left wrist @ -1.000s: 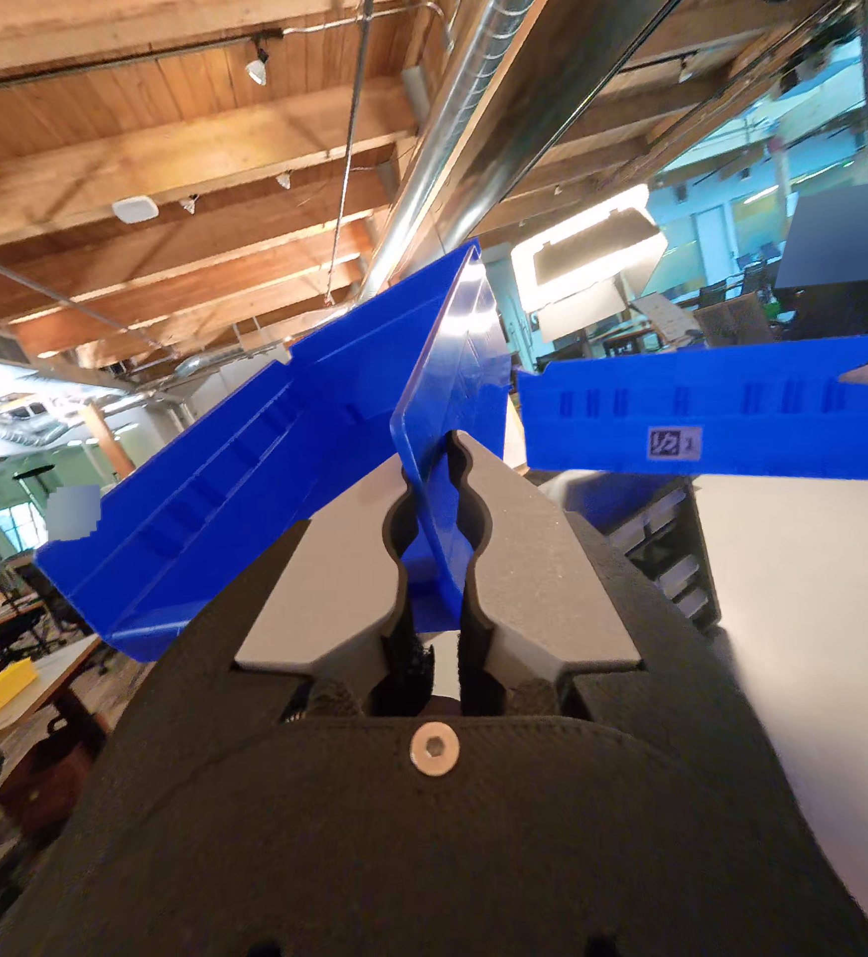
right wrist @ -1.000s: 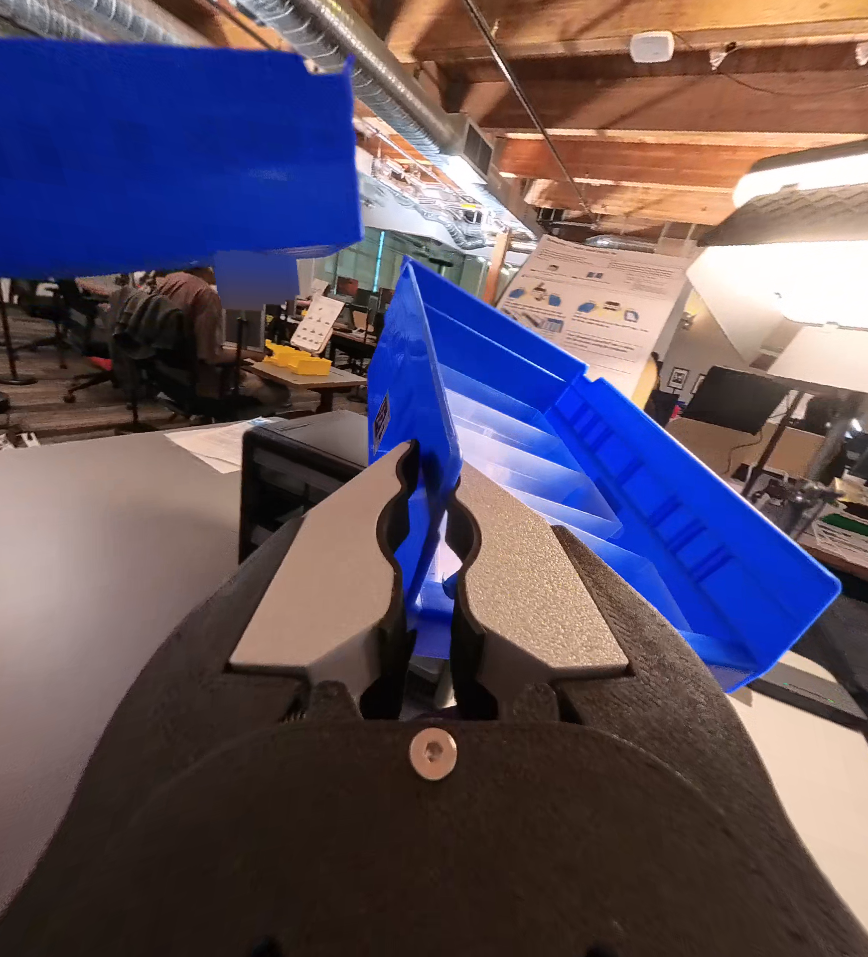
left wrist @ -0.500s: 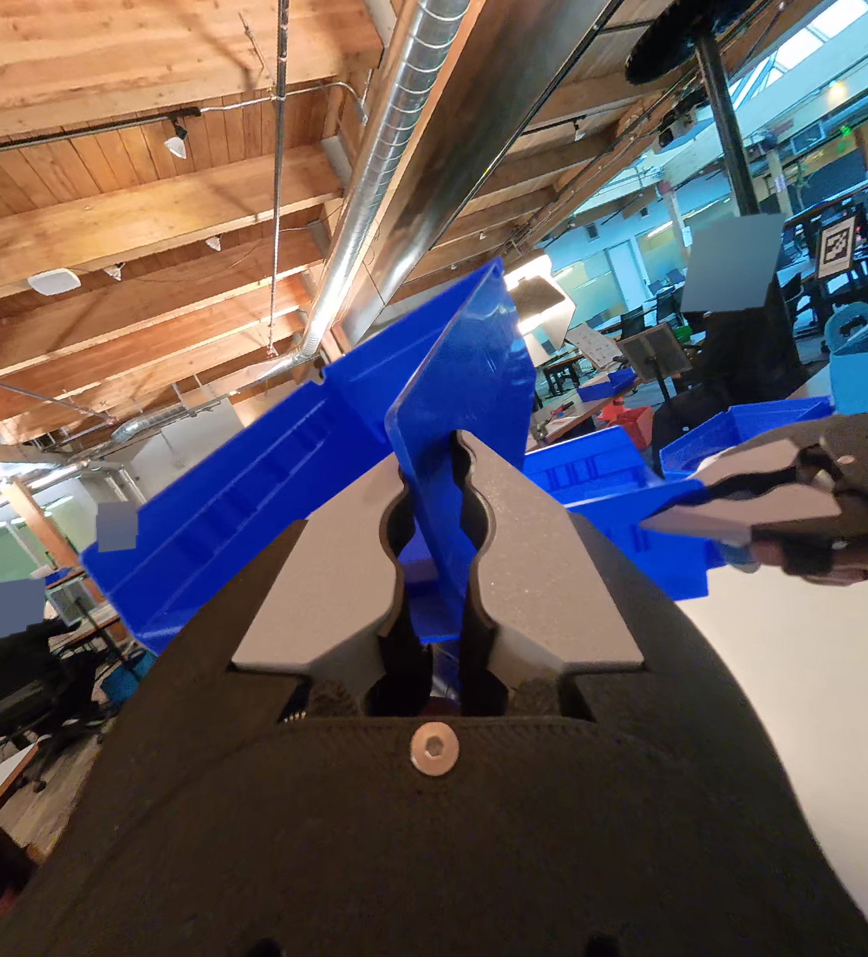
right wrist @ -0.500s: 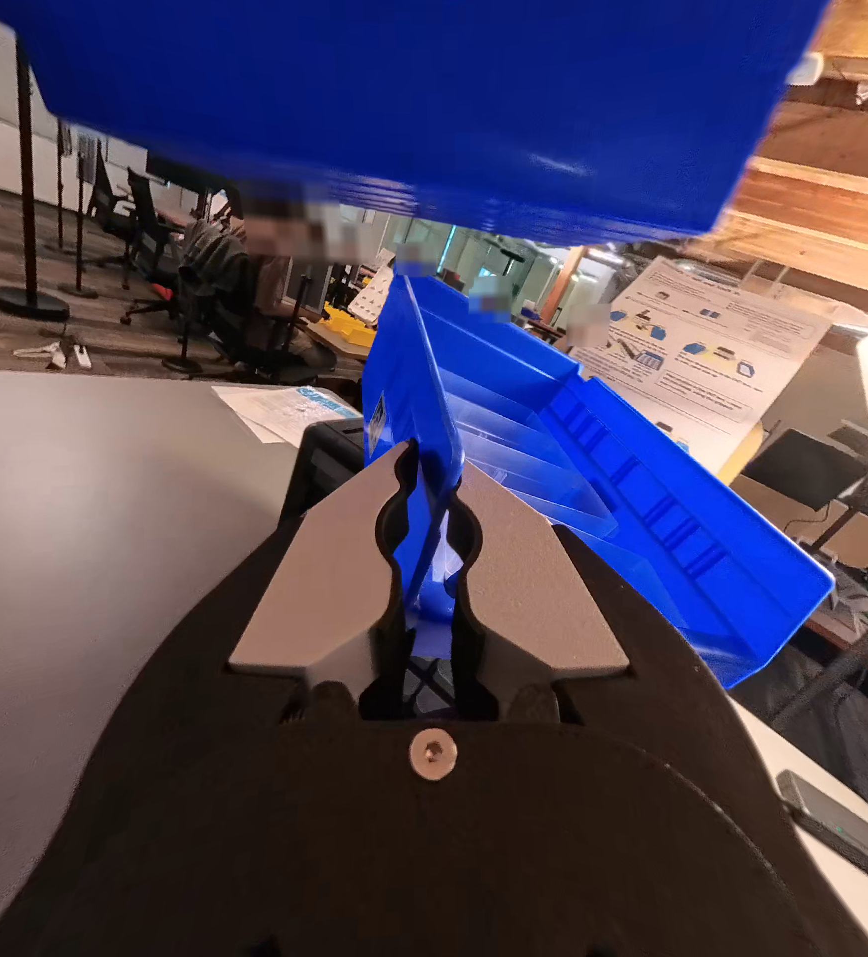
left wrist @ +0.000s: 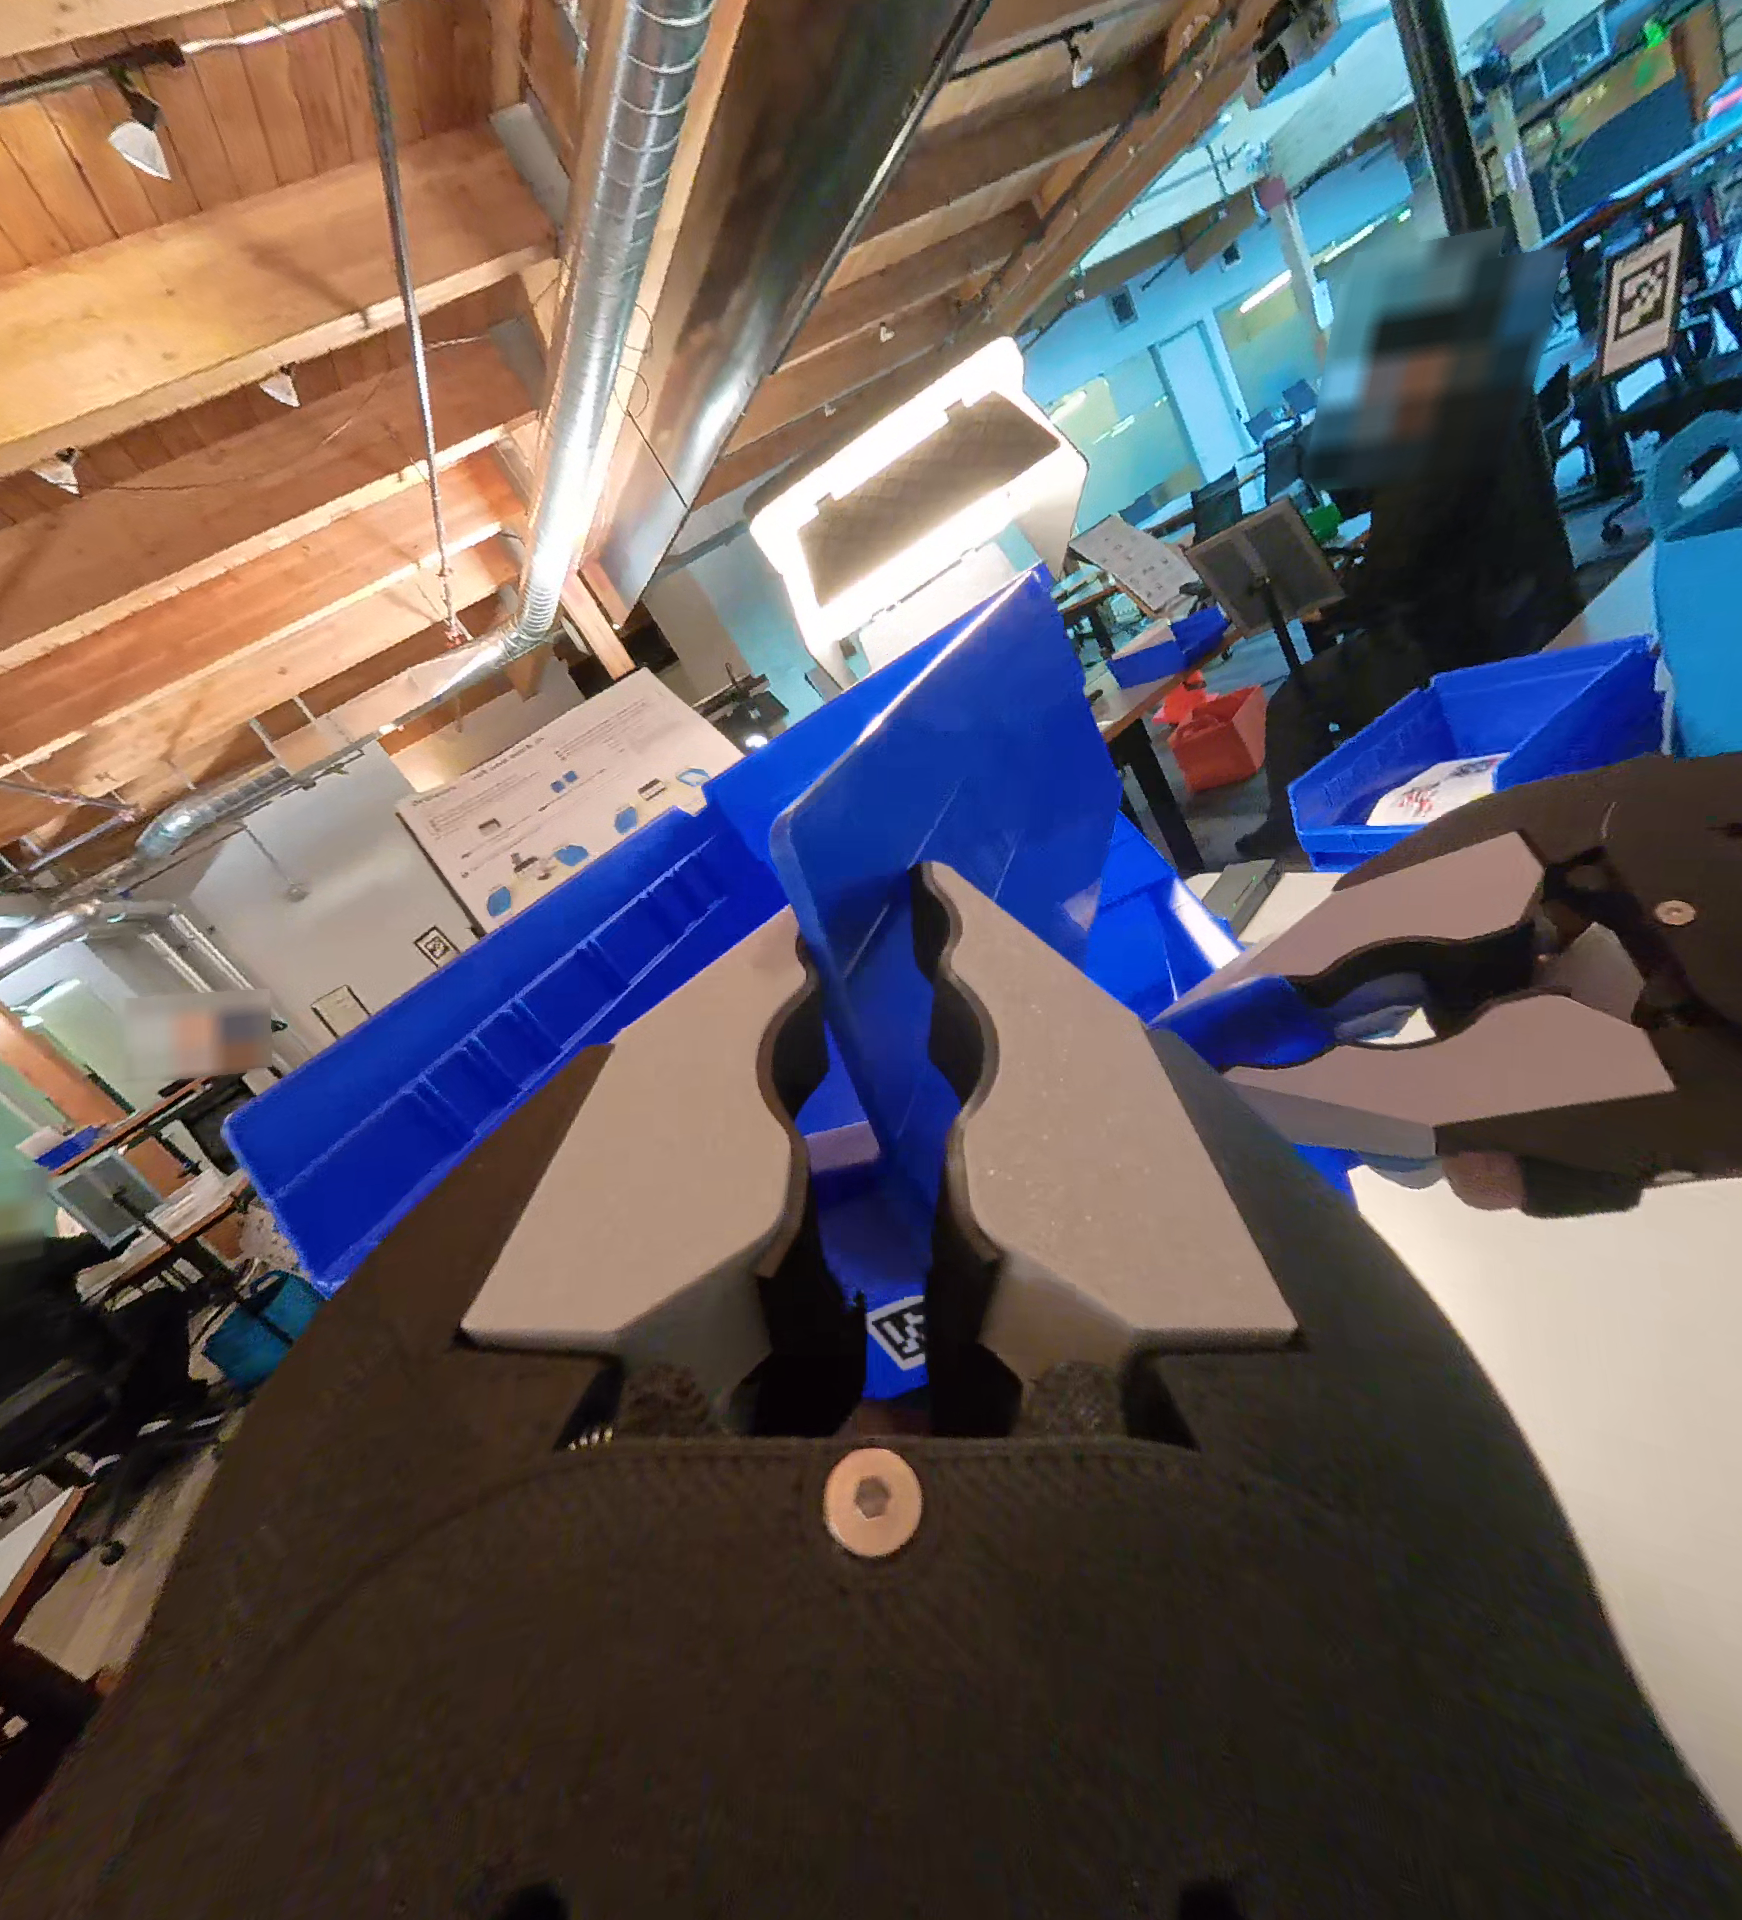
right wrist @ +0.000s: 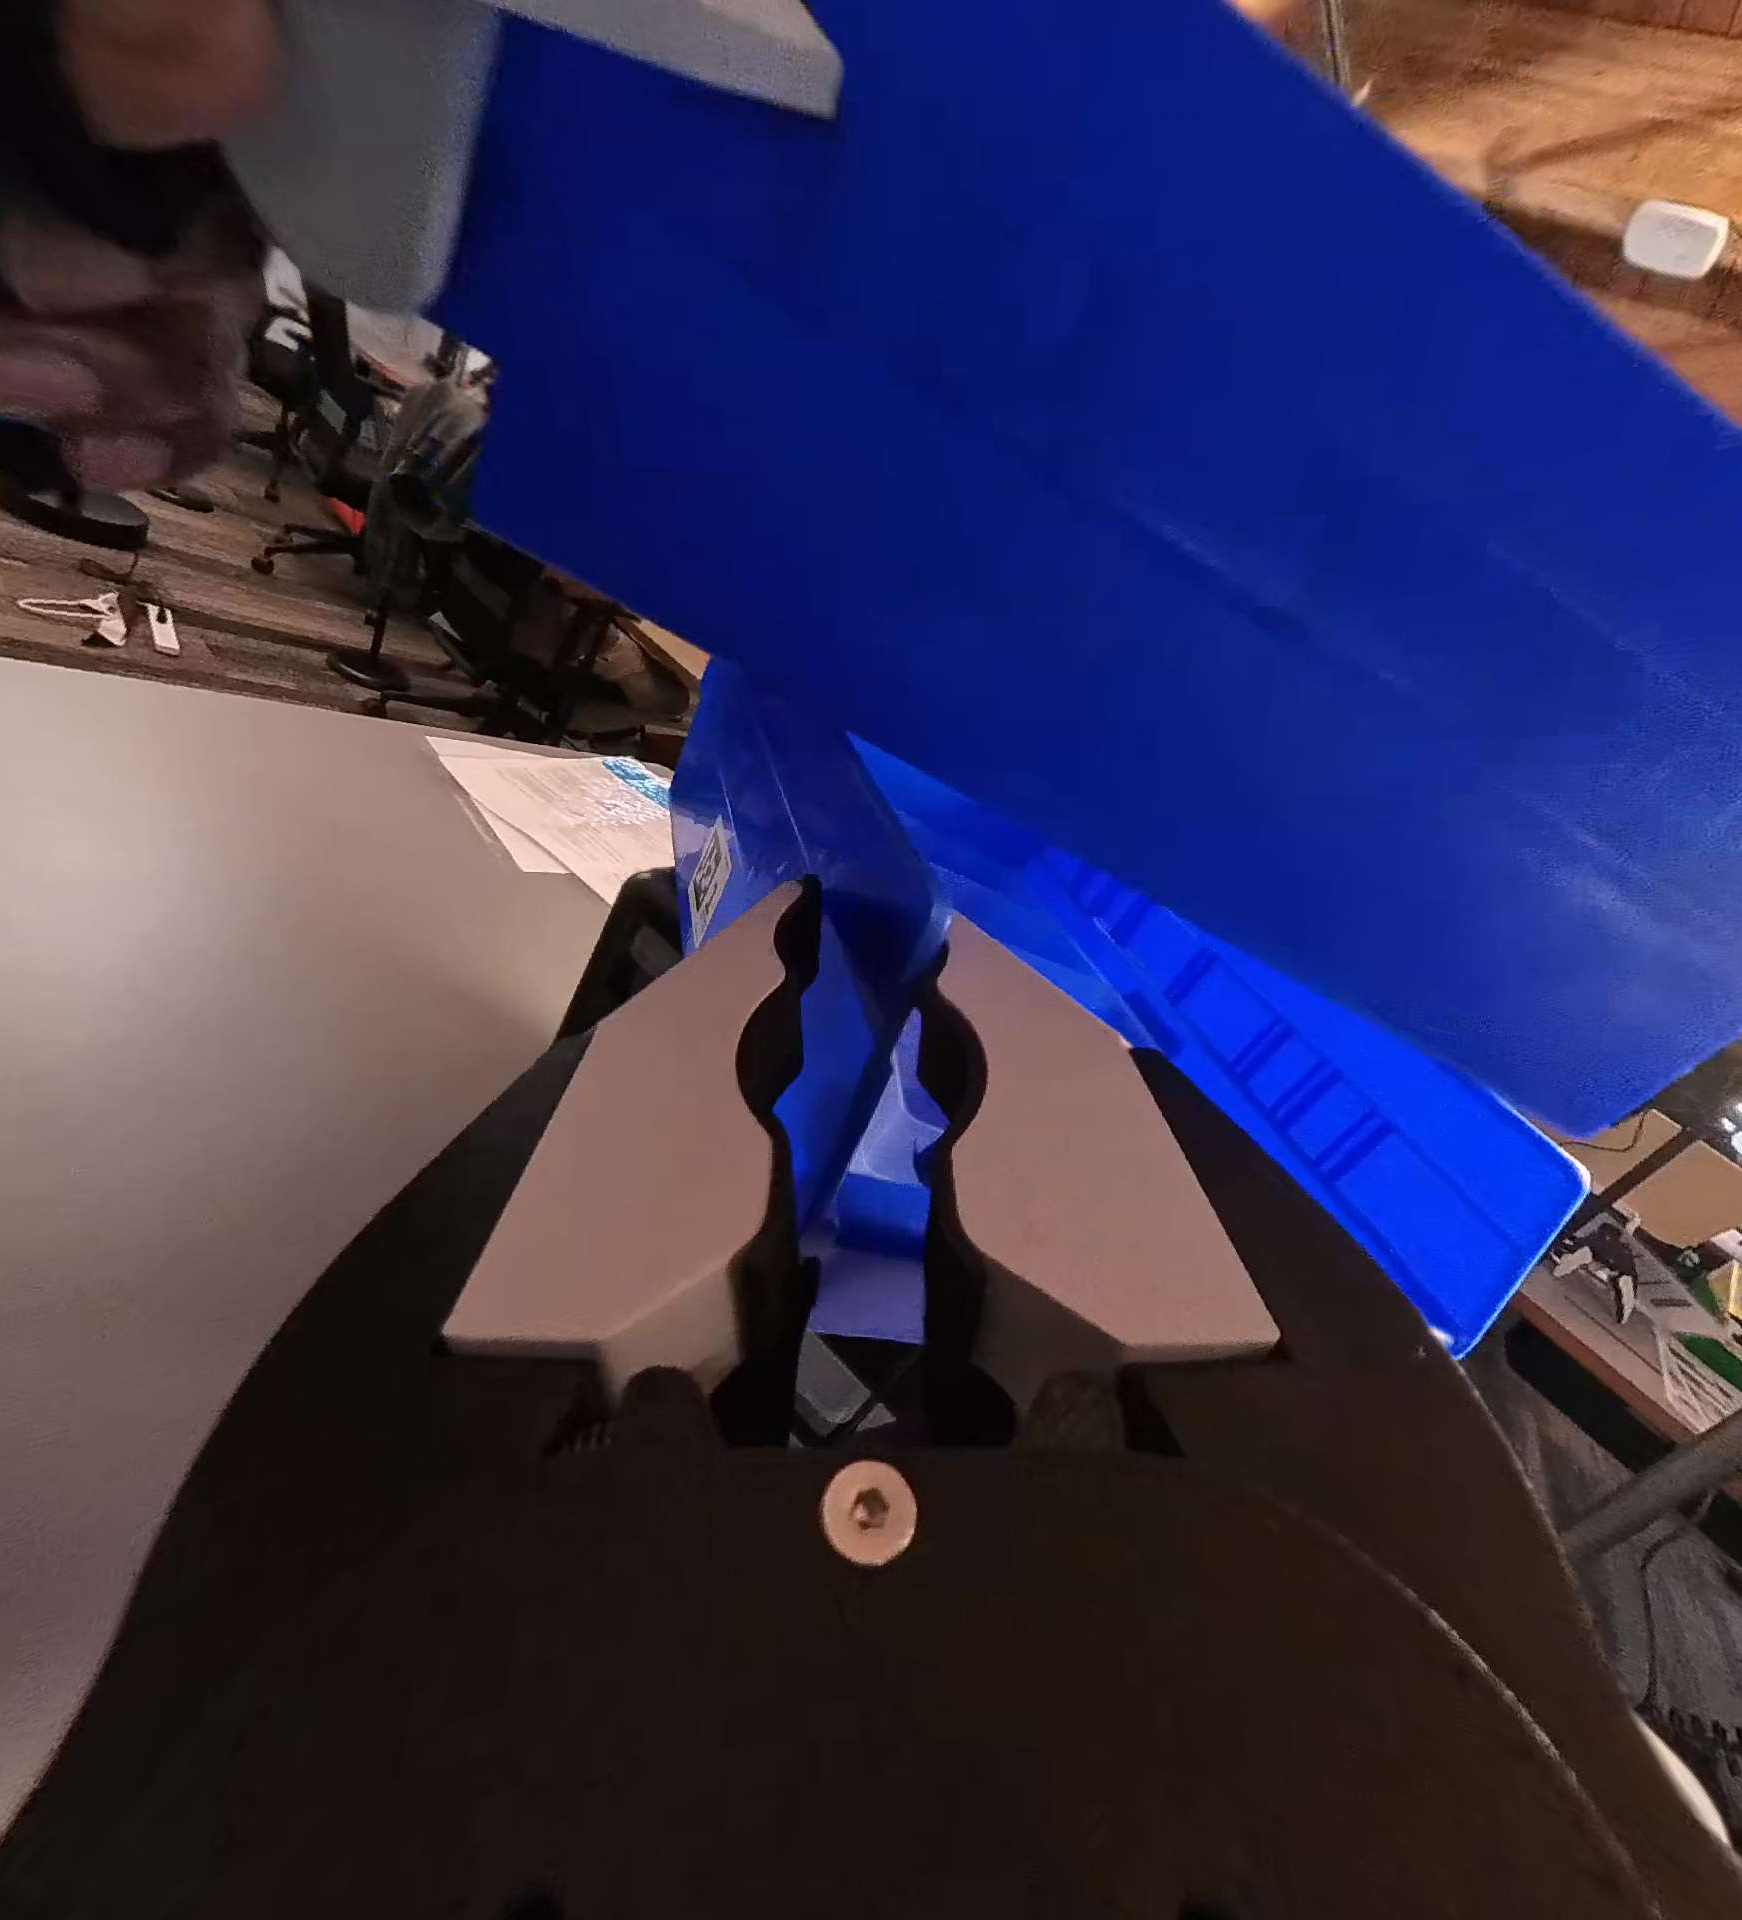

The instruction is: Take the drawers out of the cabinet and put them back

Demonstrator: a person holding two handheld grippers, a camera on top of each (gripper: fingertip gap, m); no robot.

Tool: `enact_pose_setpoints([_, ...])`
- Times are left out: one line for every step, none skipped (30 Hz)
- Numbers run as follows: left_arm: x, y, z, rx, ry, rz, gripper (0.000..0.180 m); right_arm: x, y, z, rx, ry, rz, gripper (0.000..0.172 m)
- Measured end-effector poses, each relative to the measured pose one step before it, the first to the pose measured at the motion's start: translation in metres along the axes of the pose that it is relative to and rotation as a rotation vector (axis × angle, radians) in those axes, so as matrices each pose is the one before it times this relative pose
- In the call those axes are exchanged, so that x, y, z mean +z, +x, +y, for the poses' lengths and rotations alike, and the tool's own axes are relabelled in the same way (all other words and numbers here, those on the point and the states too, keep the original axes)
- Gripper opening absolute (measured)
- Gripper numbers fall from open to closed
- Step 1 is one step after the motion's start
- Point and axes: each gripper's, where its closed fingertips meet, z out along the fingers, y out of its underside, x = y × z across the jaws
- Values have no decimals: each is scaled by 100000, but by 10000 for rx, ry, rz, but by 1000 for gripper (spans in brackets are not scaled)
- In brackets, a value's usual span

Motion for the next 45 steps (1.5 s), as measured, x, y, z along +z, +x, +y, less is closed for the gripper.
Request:
enact_pose_setpoints([552,175,78,13,-61,105,10,-15,27,-132,-61,74,31,17])
enact_pose_setpoints([500,154,37,-21,-18,81,10,-100,153,-235,-56,121,108,21])
enact_pose_setpoints([432,113,22,-26,-3,63,10,-178,142,-254,-33,114,76,27])
enact_pose_setpoints([349,84,40,-17,-6,56,11,-244,109,-252,16,99,15,30])
enact_pose_setpoints([288,35,50,-8,-7,36,11,-338,84,-269,30,101,-16,33])
enact_pose_setpoints([211,6,45,13,-13,11,12,-425,141,-233,21,70,-2,37])
enact_pose_setpoints([123,-10,42,24,-11,10,12,-510,192,-210,-8,46,14,42])
enact_pose_setpoints([70,5,4,9,-1,11,12,-553,254,-212,-52,37,29,44])
enact_pose_setpoints([26,-15,-14,-3,0,9,12,-564,315,-225,-104,24,22,45])
enact_pose_setpoints([4,-6,-5,-6,-1,12,12,-547,414,-308,-168,41,17,45])
enact_pose_setpoints([15,-10,-14,-4,0,13,12,-471,538,-429,-243,63,18,45])
enact_pose_setpoints([5,-13,-2,-8,1,13,12,-331,693,-586,-356,92,-1,45])
enact_pose_setpoints([-1,-17,-3,-16,5,13,12,-114,918,-646,-408,42,-8,46])
enact_pose_setpoints([-12,-15,3,-14,5,12,12,133,948,-631,-447,-29,-154,49])
enact_pose_setpoints([-12,-20,14,-14,7,11,13,351,835,-500,-464,-119,-382,50])
enact_pose_setpoints([-29,-25,-20,-31,23,5,13,517,890,-291,-383,-216,-458,52])
enact_pose_setpoints([-34,-39,-33,-60,42,1,13,635,1106,-239,-250,-203,-353,56])
enact_pose_setpoints([-29,-17,-34,-74,31,16,13,711,1029,-223,-160,-174,-351,61])
enact_pose_setpoints([-18,12,-27,-55,17,42,13,765,731,-135,-124,-208,-409,65])
enact_pose_setpoints([-9,40,-50,-36,17,56,13,785,551,-11,-233,-278,-343,69])
enact_pose_setpoints([-9,21,-62,-34,13,50,13,781,249,59,-419,-298,-334,72])
enact_pose_setpoints([-17,1,-99,-29,28,36,14,816,24,252,-430,-426,-327,74])
enact_pose_setpoints([-70,-47,-194,-41,73,19,16,802,-170,230,-388,-412,-357,75])
enact_pose_setpoints([-123,-91,-299,-68,133,0,15,754,-430,145,-218,-346,-482,76])
enact_pose_setpoints([-173,-154,-326,-77,133,-7,18,697,-451,116,-125,-331,-488,75])
enact_pose_setpoints([-177,-234,-213,-89,62,-30,23,497,-408,-107,-106,-173,-444,75])
enact_pose_setpoints([-205,-282,-174,-83,49,-38,24,318,-139,-143,-43,-131,-274,71])
enact_pose_setpoints([-269,-221,-226,-64,115,0,25,214,-1,31,-124,-211,-185,66])
enact_pose_setpoints([-328,-162,-252,-67,160,33,26,61,-33,67,-169,-200,-200,60])
enact_pose_setpoints([-383,-161,-218,-69,147,32,26,-33,-121,27,-102,-157,-284,55])
enact_pose_setpoints([-422,-184,-157,-42,120,0,26,-45,-80,-21,-57,-106,-252,51])
enact_pose_setpoints([-472,-218,-164,5,135,-32,26,-2,-69,6,-95,-100,-186,48])
enact_pose_setpoints([-501,-236,-144,32,142,-61,26,14,-51,55,-144,-124,-129,45])
enact_pose_setpoints([-501,-230,-53,25,97,-70,26,4,-47,44,-96,-113,-97,44])
enact_pose_setpoints([-464,-137,52,17,54,-29,25,-7,-28,-5,-52,-90,-72,42])
enact_pose_setpoints([-423,-30,103,2,42,21,25,-8,-50,12,-90,-97,-47,42])
enact_pose_setpoints([-366,57,157,-19,23,46,26,-13,-51,-18,-99,-62,-24,41])
enact_pose_setpoints([-331,69,179,-16,0,36,25,-17,-50,-25,-60,-45,-29,41])
enact_pose_setpoints([-289,39,190,13,-11,-1,25,-32,-33,-2,-51,-45,-11,40])
enact_pose_setpoints([-272,24,179,45,-18,-20,27,-42,-34,-5,-65,-43,-4,39])
enact_pose_setpoints([-255,-17,137,54,-7,-35,24,-75,-40,-56,-75,-14,0,39])
enact_pose_setpoints([-253,-32,61,43,30,-43,25,-81,-34,-92,-97,6,15,39])
enact_pose_setpoints([-228,-32,6,14,51,-32,24,-87,-45,-77,-87,-6,29,38])
enact_pose_setpoints([-197,-27,17,-23,43,-14,22,-78,-58,-16,-97,-38,29,38])
enact_pose_setpoints([-158,-12,29,-34,41,4,22,-79,-69,15,-100,-38,21,37])
